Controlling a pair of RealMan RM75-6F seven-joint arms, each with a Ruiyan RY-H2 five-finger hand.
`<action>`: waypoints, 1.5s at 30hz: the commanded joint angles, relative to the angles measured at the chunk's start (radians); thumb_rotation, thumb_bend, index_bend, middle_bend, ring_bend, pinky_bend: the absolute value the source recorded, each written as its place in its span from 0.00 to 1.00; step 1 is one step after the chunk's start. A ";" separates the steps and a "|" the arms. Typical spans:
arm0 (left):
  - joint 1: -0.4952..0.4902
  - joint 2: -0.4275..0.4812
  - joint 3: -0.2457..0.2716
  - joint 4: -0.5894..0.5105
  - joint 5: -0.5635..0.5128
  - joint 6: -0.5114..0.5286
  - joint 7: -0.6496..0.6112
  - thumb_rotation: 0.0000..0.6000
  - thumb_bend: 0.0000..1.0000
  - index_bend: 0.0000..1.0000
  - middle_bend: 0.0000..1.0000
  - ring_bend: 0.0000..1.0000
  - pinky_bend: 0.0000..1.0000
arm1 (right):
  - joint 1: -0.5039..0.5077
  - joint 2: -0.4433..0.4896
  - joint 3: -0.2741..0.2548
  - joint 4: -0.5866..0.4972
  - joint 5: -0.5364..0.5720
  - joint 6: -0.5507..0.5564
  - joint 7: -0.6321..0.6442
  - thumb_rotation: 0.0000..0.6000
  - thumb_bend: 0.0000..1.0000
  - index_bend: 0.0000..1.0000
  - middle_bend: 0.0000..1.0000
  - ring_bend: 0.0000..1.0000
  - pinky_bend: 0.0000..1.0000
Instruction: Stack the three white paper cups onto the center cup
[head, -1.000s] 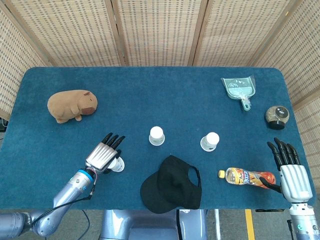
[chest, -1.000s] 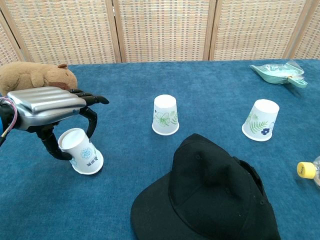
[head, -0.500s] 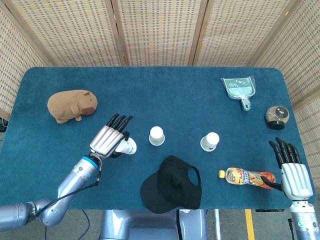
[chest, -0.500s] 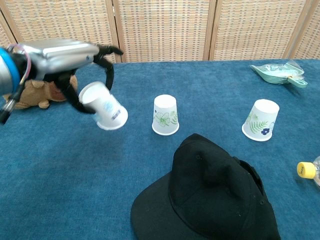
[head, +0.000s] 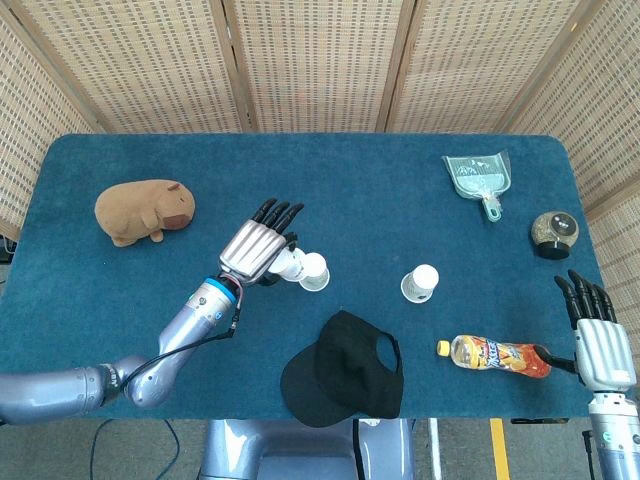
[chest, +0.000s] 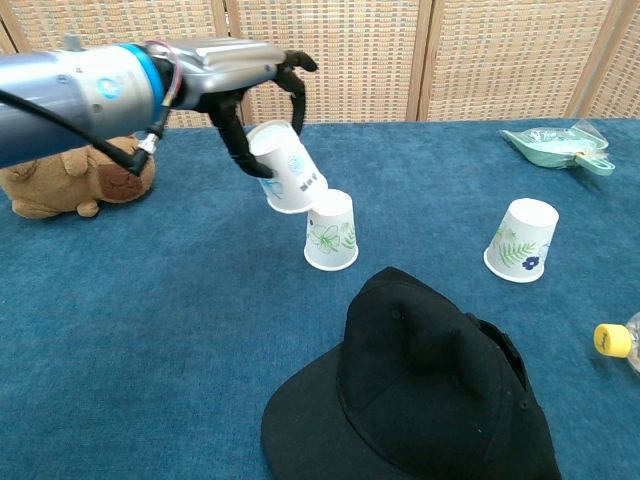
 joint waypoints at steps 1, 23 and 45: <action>-0.046 -0.043 -0.015 0.043 -0.029 -0.013 0.017 1.00 0.23 0.44 0.00 0.00 0.00 | 0.002 0.000 0.005 0.011 0.018 -0.016 0.014 1.00 0.13 0.01 0.00 0.00 0.00; -0.120 -0.047 0.018 -0.001 -0.182 0.081 0.090 1.00 0.10 0.18 0.00 0.00 0.00 | -0.001 -0.004 0.020 0.046 0.019 -0.002 0.084 1.00 0.12 0.02 0.00 0.00 0.00; 0.493 0.342 0.418 -0.382 0.382 0.707 -0.162 1.00 0.10 0.11 0.00 0.00 0.00 | 0.100 -0.004 0.041 -0.100 -0.012 -0.093 -0.054 1.00 0.12 0.13 0.00 0.00 0.00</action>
